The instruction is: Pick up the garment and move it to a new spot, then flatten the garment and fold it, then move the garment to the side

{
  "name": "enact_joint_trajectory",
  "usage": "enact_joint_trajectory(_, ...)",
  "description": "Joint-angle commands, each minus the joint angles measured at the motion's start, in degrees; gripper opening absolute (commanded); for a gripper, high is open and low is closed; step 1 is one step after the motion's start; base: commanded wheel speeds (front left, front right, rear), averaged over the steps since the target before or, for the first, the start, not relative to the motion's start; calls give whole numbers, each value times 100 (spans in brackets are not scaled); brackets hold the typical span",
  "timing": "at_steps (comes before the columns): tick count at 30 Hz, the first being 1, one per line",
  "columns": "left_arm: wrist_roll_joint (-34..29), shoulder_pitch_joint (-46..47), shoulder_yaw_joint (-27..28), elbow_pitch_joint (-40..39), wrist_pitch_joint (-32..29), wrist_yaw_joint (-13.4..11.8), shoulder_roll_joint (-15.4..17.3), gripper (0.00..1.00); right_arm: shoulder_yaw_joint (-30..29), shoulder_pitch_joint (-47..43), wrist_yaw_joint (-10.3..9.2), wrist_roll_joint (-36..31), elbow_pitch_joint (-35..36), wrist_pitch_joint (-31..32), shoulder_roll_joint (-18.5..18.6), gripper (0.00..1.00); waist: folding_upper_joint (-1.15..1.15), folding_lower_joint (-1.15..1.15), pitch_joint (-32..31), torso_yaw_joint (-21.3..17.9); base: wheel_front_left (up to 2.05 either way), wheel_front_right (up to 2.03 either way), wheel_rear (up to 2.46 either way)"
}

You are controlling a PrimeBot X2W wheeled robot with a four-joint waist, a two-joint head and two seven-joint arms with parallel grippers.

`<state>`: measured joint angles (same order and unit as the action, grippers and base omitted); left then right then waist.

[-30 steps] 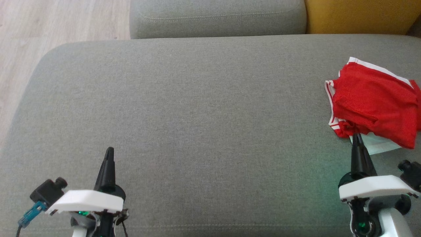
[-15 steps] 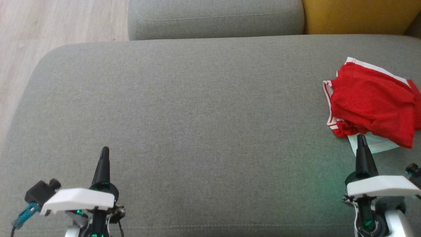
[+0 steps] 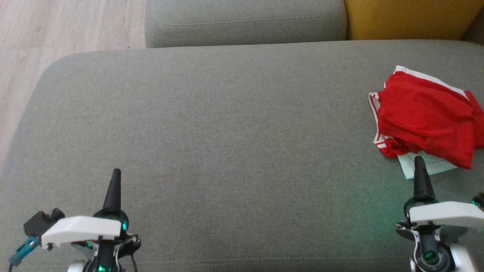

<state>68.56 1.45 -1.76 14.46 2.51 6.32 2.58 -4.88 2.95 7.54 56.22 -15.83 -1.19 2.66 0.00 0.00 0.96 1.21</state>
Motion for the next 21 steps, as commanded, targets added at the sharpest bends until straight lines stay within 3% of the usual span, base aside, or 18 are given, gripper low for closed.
enact_joint_trajectory(1,135,336,180,-159,-64,55,102,0,45,289,-3,199,192,46,23,0,0,0,-2,-3,0,0,0)
enact_joint_trajectory(21,1200,395,424,-107,-404,83,108,0,-51,305,-4,1756,187,377,22,0,0,0,-37,-57,0,0,0)
